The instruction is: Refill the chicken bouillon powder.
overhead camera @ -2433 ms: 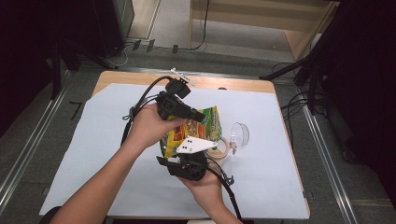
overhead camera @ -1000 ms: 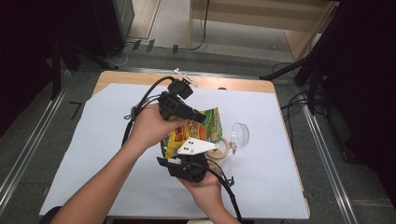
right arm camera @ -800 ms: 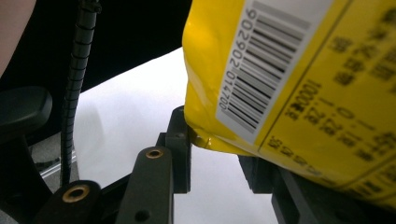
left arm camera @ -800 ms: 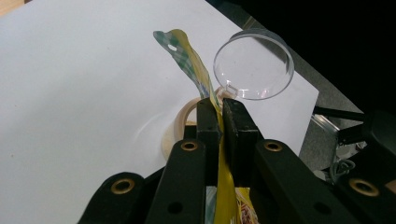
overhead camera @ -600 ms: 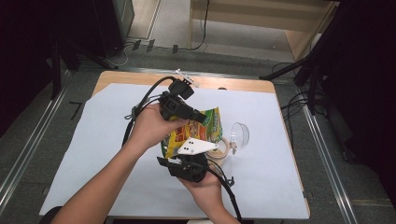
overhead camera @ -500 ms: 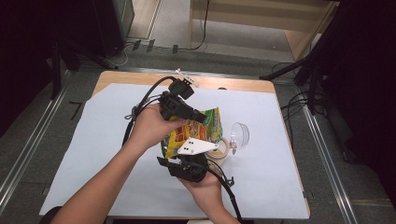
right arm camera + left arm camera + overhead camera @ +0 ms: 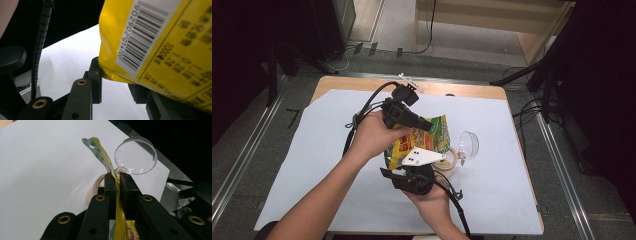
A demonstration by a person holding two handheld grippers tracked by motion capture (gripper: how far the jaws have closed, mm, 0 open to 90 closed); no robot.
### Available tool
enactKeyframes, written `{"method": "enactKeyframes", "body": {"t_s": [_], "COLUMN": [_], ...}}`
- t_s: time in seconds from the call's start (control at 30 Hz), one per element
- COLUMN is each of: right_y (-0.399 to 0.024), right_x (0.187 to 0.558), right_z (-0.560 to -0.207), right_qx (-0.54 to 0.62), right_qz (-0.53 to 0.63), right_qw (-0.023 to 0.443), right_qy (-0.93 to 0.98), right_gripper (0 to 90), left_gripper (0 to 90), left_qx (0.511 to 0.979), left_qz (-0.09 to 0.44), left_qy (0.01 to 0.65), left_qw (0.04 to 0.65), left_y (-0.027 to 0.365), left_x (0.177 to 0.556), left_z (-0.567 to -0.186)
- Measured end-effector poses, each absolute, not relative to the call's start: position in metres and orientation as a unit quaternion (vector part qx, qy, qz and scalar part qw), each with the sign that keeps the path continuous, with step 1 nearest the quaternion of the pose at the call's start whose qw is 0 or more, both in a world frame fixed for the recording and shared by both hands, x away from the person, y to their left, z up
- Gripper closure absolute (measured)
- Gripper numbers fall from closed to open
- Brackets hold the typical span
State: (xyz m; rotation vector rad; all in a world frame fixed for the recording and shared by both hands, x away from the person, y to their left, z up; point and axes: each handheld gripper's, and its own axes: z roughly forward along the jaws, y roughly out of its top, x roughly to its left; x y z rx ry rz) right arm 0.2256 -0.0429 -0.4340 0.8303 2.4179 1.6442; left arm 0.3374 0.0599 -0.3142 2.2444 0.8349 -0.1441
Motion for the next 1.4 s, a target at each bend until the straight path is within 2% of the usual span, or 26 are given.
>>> {"method": "enactKeyframes", "body": {"t_s": [1.4], "right_y": [-0.0428], "right_x": [0.2257], "right_z": [-0.4338], "right_qx": [0.269], "right_qz": [0.539], "right_qw": [0.051], "right_qy": [0.796], "right_gripper": [70.3], "left_gripper": [85.6], "left_qx": [0.871], "left_qz": [-0.055], "left_qy": [0.321], "left_qw": [0.366], "left_y": [0.0600], "left_x": [0.3362], "left_z": [-0.3139]}}
